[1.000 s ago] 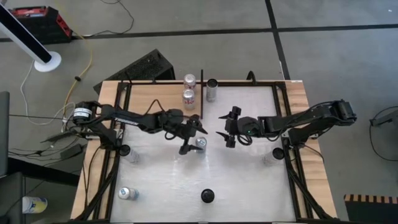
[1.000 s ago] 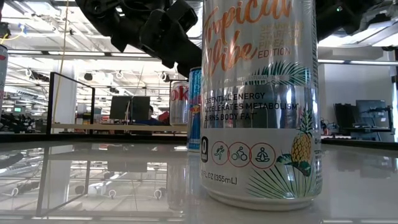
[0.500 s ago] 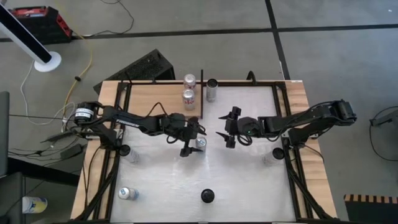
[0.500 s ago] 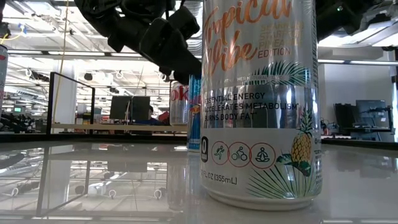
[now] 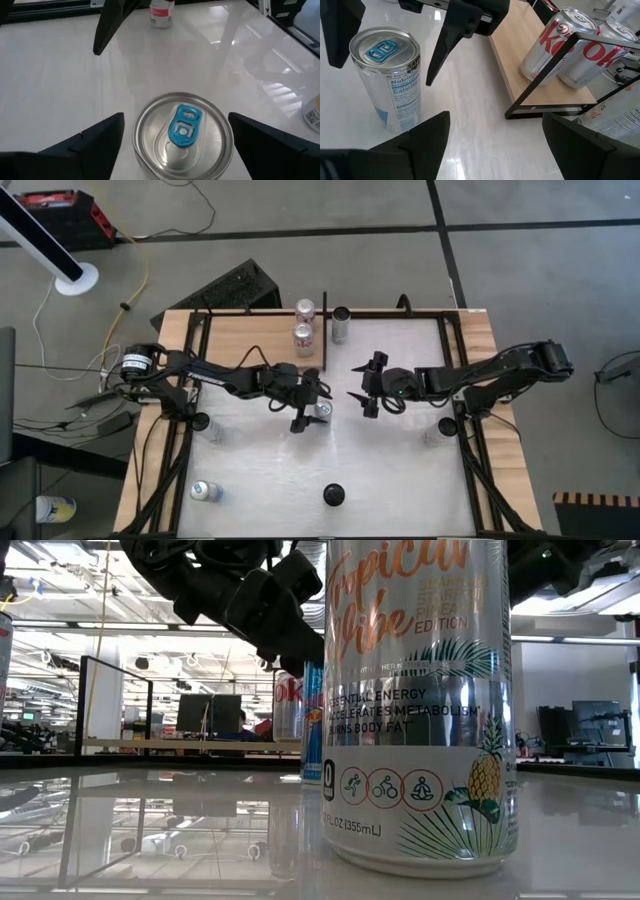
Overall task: Place canned beverage on shelf
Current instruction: Put the top blue soda can on the shelf
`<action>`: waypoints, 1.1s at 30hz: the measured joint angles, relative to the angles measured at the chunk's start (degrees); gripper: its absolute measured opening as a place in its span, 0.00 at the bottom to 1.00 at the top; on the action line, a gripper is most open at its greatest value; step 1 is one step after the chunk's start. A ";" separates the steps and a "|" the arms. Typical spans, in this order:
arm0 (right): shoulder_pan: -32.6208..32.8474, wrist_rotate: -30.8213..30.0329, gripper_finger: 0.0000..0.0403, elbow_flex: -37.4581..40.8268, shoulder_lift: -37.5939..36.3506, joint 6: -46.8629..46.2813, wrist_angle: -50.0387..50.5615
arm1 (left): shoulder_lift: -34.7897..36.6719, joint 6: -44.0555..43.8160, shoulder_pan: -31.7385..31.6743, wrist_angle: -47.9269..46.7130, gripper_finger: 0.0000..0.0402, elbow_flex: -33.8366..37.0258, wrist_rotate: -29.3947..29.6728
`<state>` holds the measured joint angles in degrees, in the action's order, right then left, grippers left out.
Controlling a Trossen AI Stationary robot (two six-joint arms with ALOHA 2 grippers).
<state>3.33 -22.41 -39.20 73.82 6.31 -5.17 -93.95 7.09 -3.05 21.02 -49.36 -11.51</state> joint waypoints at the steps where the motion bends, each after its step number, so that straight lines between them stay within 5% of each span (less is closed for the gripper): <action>1: 0.00 0.00 0.84 0.00 0.01 0.00 0.00 | 0.00 -0.11 0.00 0.04 0.81 0.00 0.01; 12: -0.52 0.02 0.84 -0.04 0.55 -0.27 0.00 | 0.00 -0.20 -0.05 -0.07 0.55 0.00 -1.40; 23: -0.50 0.02 0.84 -0.04 0.55 -0.29 0.04 | 2.08 -0.80 -0.22 -1.61 0.55 0.09 -2.20; 33: -0.50 0.04 0.84 -0.04 0.55 -0.69 0.32 | 19.34 2.69 -3.51 -14.37 0.55 0.07 0.26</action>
<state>2.83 -22.37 -39.24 74.37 5.62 -4.85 -74.61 9.78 -6.56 6.65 -49.30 -11.25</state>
